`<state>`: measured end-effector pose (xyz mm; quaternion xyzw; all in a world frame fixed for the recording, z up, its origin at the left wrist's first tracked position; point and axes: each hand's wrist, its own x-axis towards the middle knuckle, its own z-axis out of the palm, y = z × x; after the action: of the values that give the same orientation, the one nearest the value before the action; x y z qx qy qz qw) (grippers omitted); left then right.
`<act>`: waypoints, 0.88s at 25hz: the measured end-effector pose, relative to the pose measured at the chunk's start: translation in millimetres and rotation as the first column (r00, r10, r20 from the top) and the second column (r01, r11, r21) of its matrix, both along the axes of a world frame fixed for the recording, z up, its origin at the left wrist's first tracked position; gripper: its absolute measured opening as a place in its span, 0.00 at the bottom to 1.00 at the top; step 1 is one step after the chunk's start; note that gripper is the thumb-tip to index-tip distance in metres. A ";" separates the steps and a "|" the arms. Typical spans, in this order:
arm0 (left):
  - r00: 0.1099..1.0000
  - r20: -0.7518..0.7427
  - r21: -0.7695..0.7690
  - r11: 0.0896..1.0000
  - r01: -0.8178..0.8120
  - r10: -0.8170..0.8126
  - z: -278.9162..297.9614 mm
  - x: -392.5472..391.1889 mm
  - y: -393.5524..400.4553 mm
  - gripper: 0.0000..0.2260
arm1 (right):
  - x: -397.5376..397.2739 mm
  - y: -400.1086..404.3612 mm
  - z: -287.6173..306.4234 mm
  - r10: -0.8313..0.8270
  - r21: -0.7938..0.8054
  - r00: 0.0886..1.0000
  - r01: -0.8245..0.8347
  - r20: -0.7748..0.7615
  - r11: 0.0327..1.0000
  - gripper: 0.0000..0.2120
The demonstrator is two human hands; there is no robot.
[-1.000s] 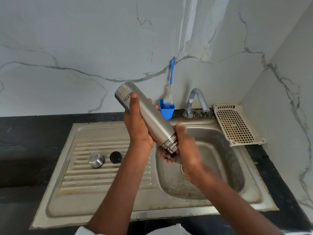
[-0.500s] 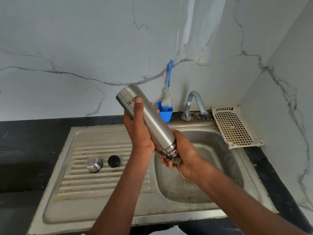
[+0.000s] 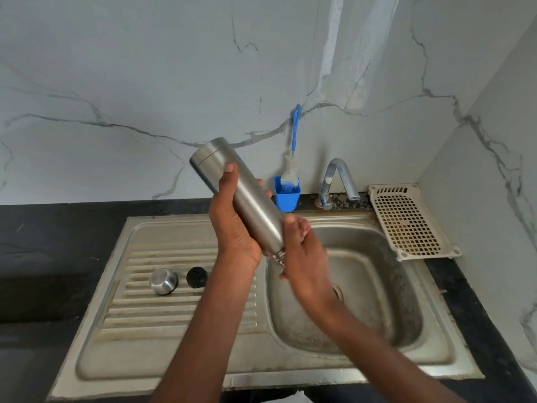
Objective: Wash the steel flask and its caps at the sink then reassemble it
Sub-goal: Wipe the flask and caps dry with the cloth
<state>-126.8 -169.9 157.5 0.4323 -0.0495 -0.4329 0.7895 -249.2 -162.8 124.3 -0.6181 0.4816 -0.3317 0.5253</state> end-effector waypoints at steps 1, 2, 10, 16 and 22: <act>0.999 0.038 -0.024 0.999 0.021 -0.021 -3.1 -3.1 0.9 0.25 | -1.0 -6.4 6.8 0.007 0.355 0.994 -0.044 0.107 0.934 0.29; 0.998 0.054 -0.044 0.998 0.038 -0.036 -5.5 -5.5 2.2 0.25 | -2.6 -12.5 12.8 0.001 0.584 0.981 -0.117 0.195 0.803 0.33; 0.999 0.023 0.015 0.999 0.033 -0.033 -5.6 -9.6 3.9 0.29 | -11.0 0.3 -14.2 -0.208 -0.504 0.976 0.150 -0.061 0.850 0.20; 0.996 -0.004 -0.042 0.995 0.094 -0.094 -13.5 -7.5 7.8 0.26 | -5.8 1.0 15.1 0.033 0.496 0.972 -0.149 0.234 0.856 0.31; 0.988 0.078 0.014 0.992 0.129 -0.130 -25.4 0.3 20.1 0.31 | -8.9 9.1 -6.4 -0.156 -0.125 0.985 0.146 -0.072 0.981 0.26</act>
<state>-126.5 -149.8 132.0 0.4482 -0.1065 -0.4661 0.7553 -258.2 -153.7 117.9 -0.6229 0.5274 -0.3733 0.4409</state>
